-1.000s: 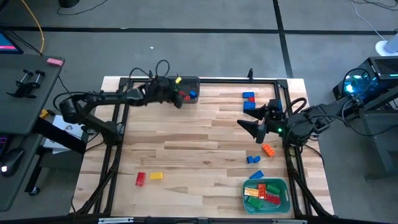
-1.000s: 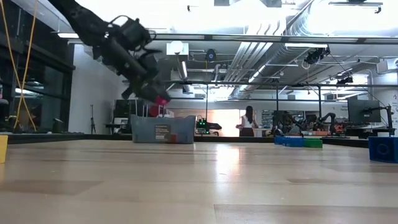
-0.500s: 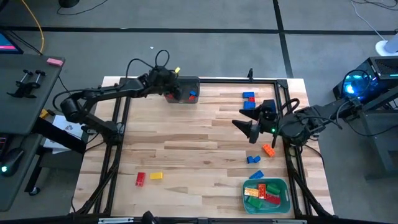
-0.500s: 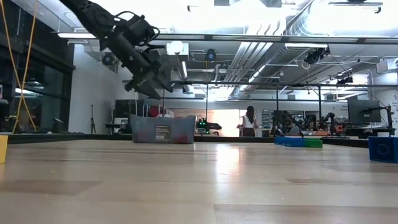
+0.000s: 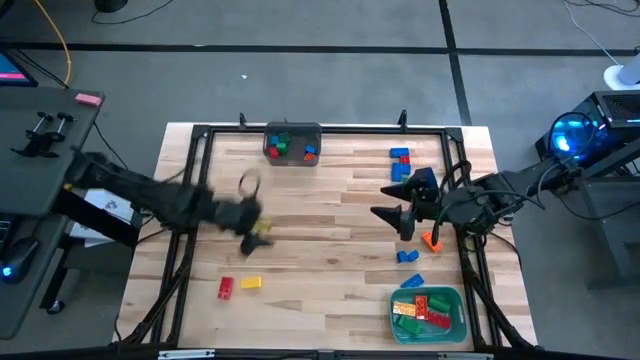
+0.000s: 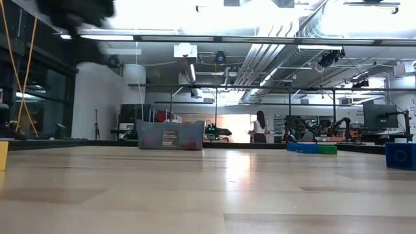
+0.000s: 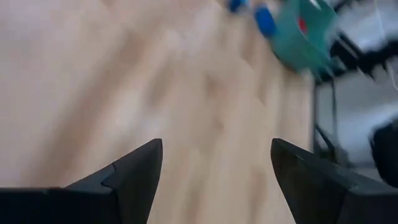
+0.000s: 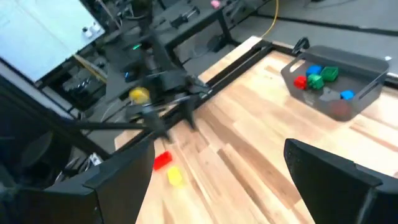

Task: Sort blocks by size
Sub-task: Put the red game piece into the green bin

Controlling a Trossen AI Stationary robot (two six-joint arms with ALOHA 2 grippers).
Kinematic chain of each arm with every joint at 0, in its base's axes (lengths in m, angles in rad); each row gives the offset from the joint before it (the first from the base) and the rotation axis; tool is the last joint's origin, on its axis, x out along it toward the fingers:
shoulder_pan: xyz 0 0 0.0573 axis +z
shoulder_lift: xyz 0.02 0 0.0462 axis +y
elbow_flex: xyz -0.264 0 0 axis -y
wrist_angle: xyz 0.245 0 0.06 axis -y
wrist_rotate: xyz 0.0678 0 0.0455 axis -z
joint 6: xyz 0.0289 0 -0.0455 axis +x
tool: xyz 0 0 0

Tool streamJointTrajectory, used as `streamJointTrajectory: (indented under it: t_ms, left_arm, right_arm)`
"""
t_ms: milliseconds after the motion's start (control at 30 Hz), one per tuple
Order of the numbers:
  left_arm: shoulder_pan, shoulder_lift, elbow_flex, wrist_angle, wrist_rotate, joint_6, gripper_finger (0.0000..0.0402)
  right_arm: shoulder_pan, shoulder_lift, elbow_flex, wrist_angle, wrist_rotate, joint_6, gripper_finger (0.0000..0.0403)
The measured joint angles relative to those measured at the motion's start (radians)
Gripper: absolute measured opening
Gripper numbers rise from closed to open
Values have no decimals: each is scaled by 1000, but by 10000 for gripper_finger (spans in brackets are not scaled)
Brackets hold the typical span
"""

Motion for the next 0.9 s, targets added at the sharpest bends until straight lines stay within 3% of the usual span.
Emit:
streamJointTrajectory:
  t_ms: [100, 200, 367, 467, 667, 900]
  left_arm:
    - [-286, -4, -15, -94, -130, -210, 282]
    - [-503, 42, -13, -197, -159, -434, 282]
    - [-682, 142, -13, -318, -154, -1203, 282]
    - [-737, 217, -13, -316, -112, -1493, 282]
    - [-742, 383, -12, -230, -6, -1544, 282]
    - [-717, 488, -6, -170, 18, -1548, 282]
  right_arm:
    - [0, 8, 0, -5, -24, 0, 353]
    - [-7, 18, 0, -10, -34, -1, 353]
    - [-14, 35, 0, -12, -55, 0, 353]
    - [-13, 46, 0, -12, -56, -1, 353]
    - [-13, 60, 0, -10, -56, -1, 353]
    - [-13, 60, 0, -10, -60, 0, 353]
